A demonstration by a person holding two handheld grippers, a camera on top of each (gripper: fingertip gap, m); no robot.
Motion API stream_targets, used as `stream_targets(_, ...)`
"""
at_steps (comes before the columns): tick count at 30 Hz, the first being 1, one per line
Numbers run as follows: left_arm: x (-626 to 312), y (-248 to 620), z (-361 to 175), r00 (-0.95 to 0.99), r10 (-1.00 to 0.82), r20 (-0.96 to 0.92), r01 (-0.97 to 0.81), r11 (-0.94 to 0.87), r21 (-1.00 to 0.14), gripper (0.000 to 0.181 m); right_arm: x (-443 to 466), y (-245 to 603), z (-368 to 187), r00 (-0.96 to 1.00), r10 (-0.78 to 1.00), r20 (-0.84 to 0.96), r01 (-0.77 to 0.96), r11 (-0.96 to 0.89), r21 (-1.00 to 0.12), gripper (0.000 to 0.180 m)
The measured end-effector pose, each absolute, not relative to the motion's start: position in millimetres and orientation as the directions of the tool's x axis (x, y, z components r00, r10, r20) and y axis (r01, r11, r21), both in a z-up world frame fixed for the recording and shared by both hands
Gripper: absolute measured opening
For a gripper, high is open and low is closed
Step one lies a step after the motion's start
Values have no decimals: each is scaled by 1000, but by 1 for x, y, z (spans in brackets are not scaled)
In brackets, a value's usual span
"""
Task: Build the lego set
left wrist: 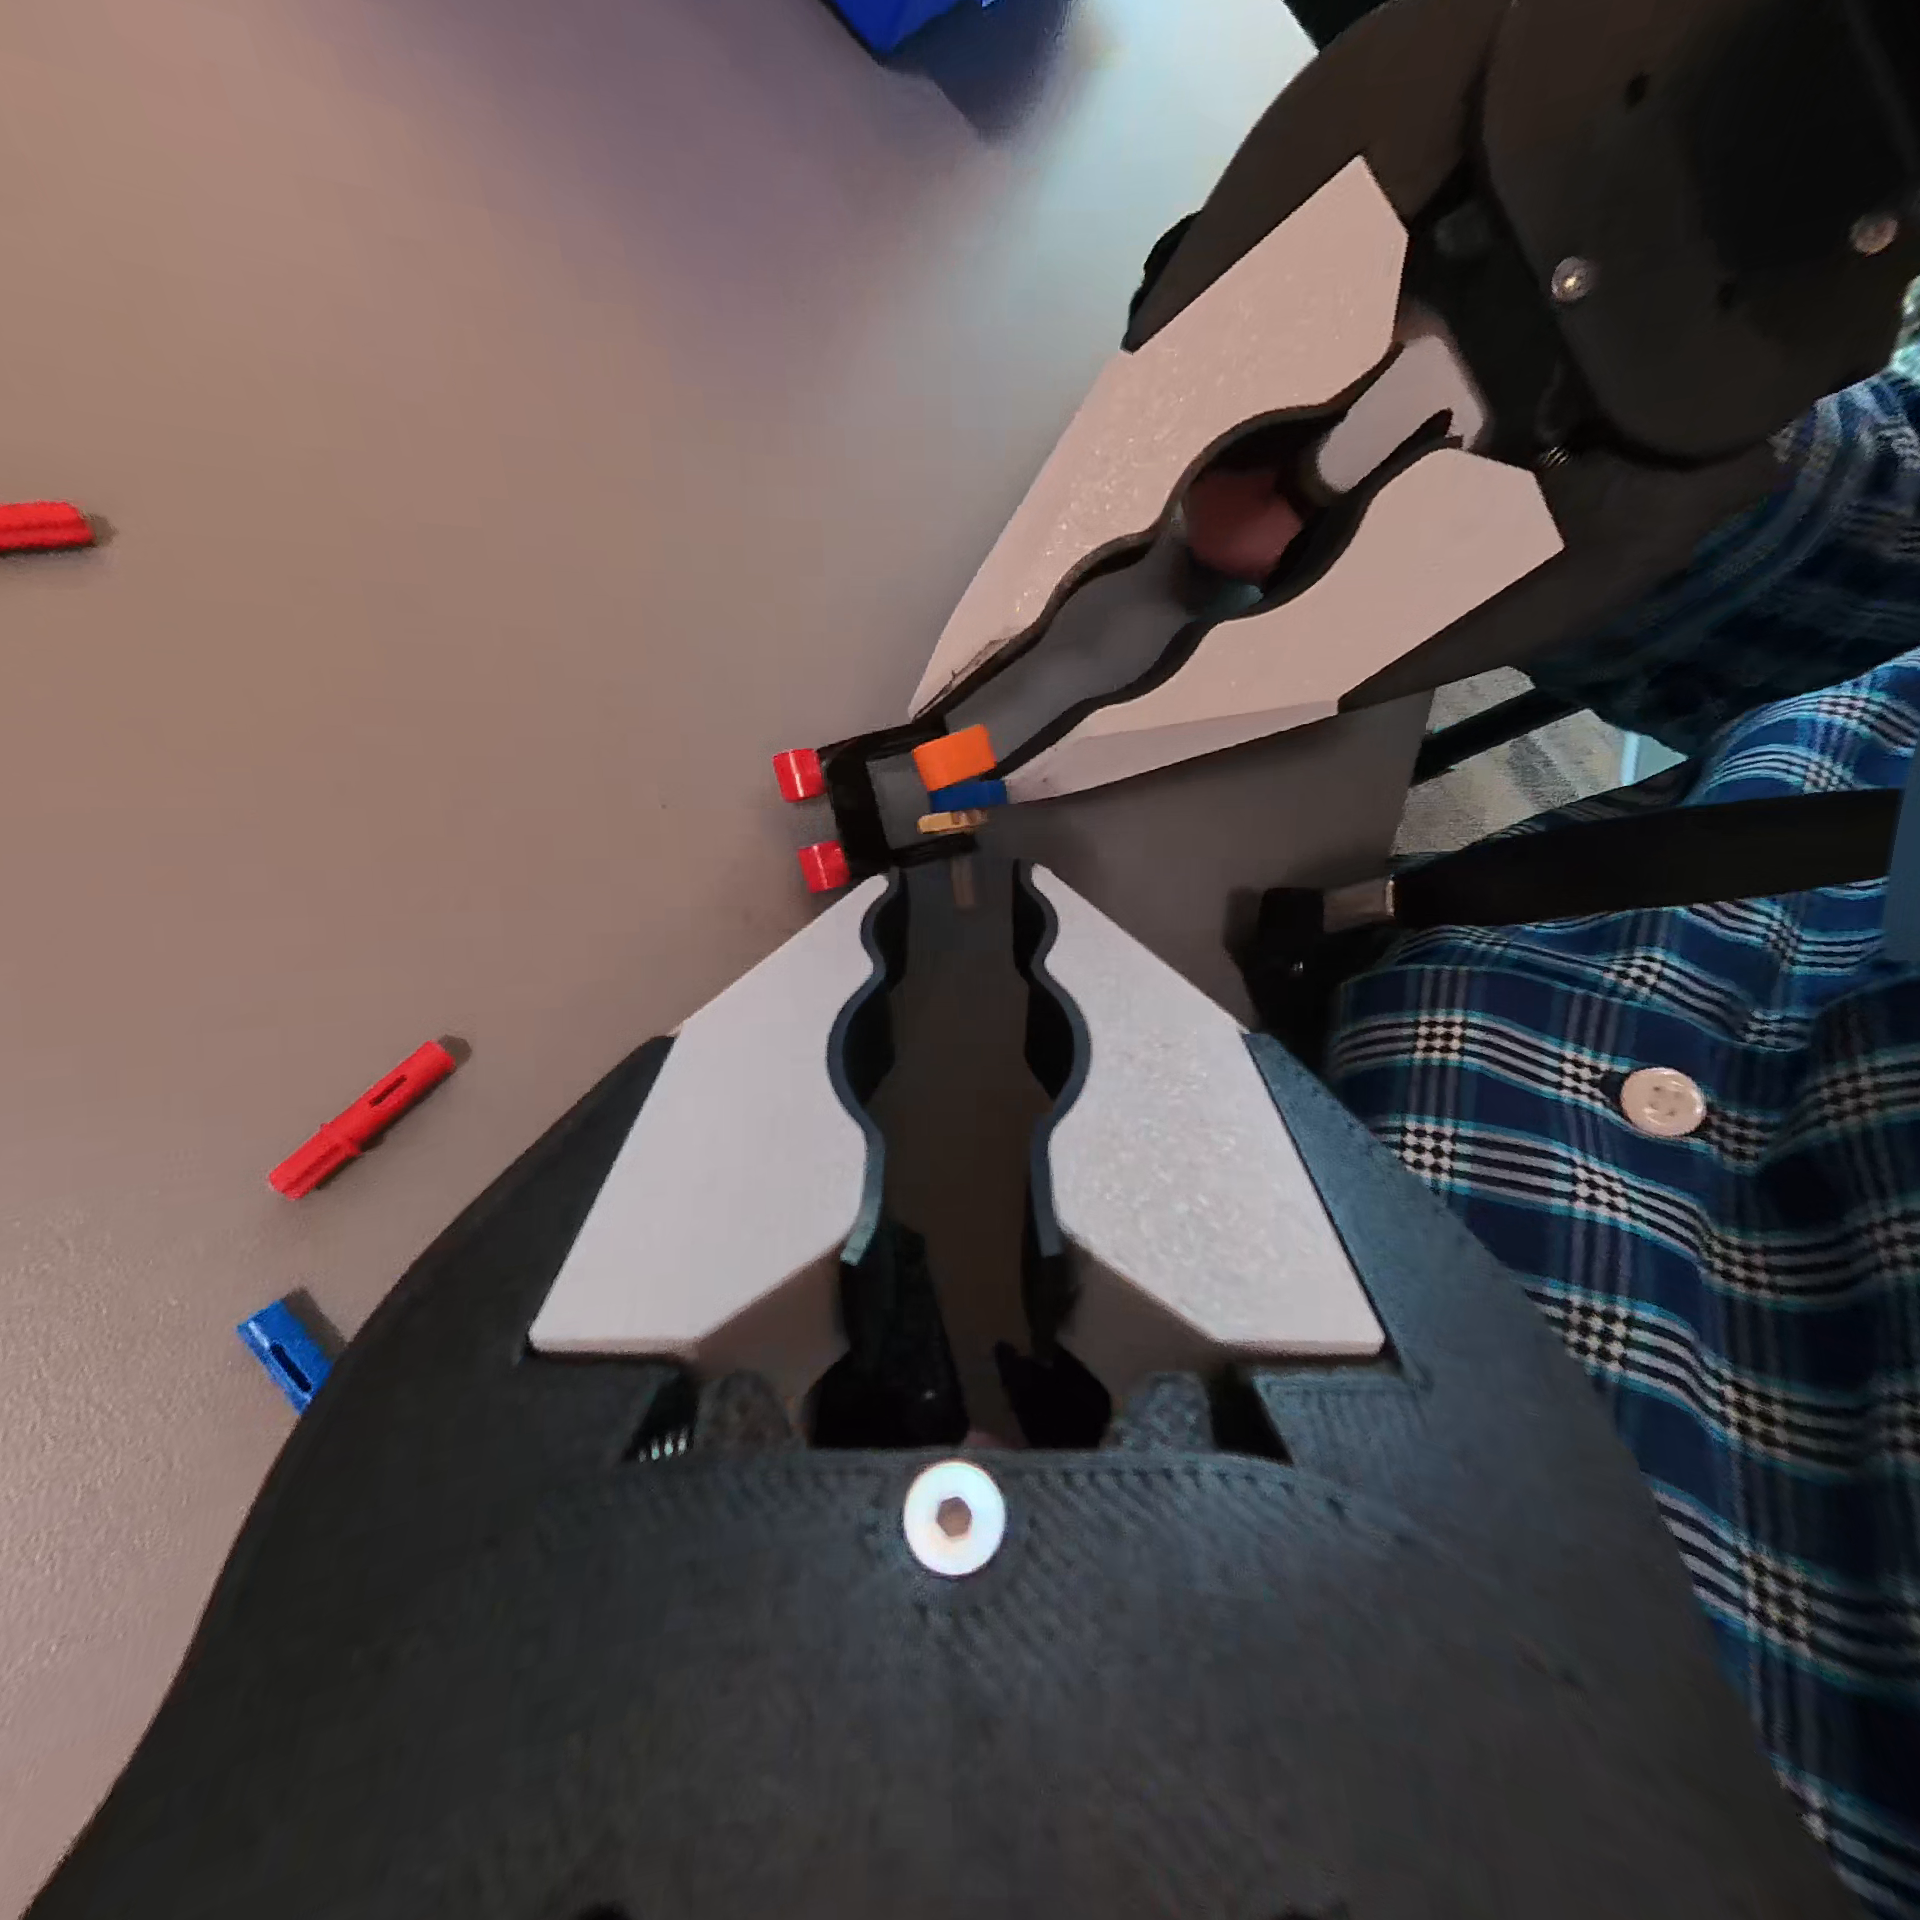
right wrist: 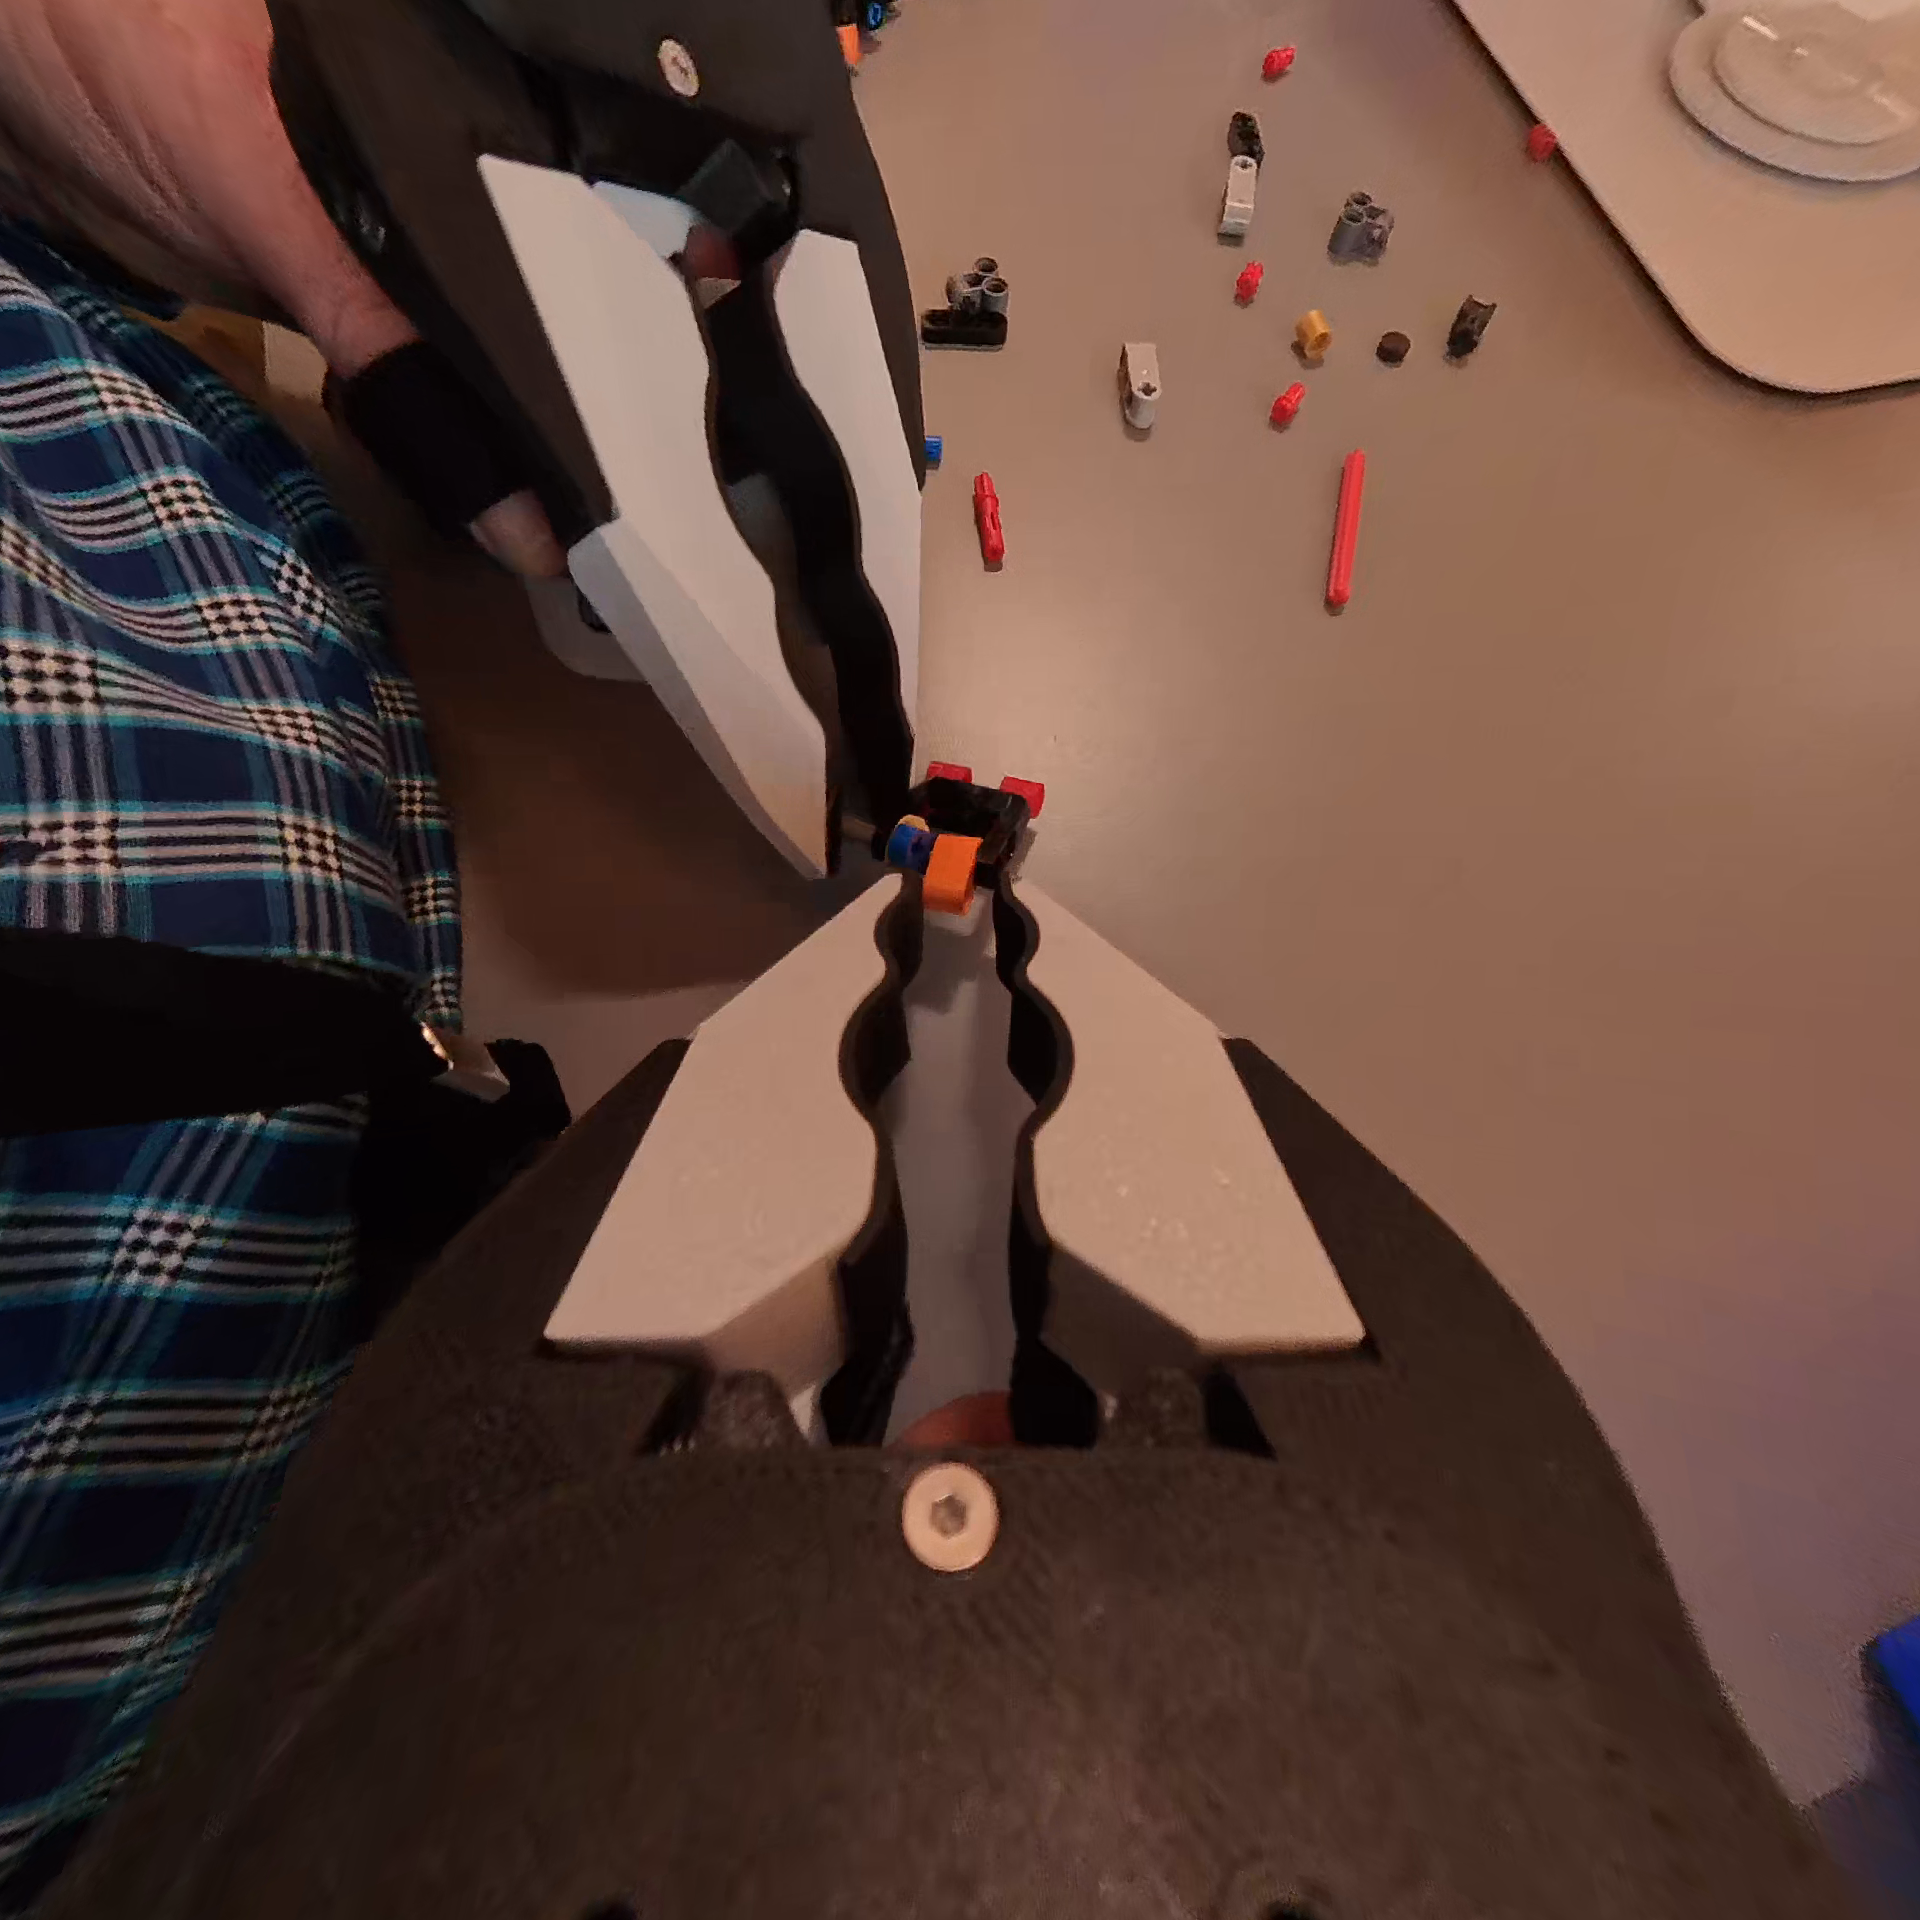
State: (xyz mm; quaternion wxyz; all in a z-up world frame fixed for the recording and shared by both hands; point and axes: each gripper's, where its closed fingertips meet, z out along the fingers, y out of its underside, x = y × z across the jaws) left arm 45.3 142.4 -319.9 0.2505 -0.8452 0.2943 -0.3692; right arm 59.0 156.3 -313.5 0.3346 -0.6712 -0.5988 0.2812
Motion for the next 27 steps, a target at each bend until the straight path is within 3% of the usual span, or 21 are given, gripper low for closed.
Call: stream_targets(27,39,147,-325,618,-751,232,-429,-569,-701,5,58,154,-325,240,969,59,655,-117,-747,12)
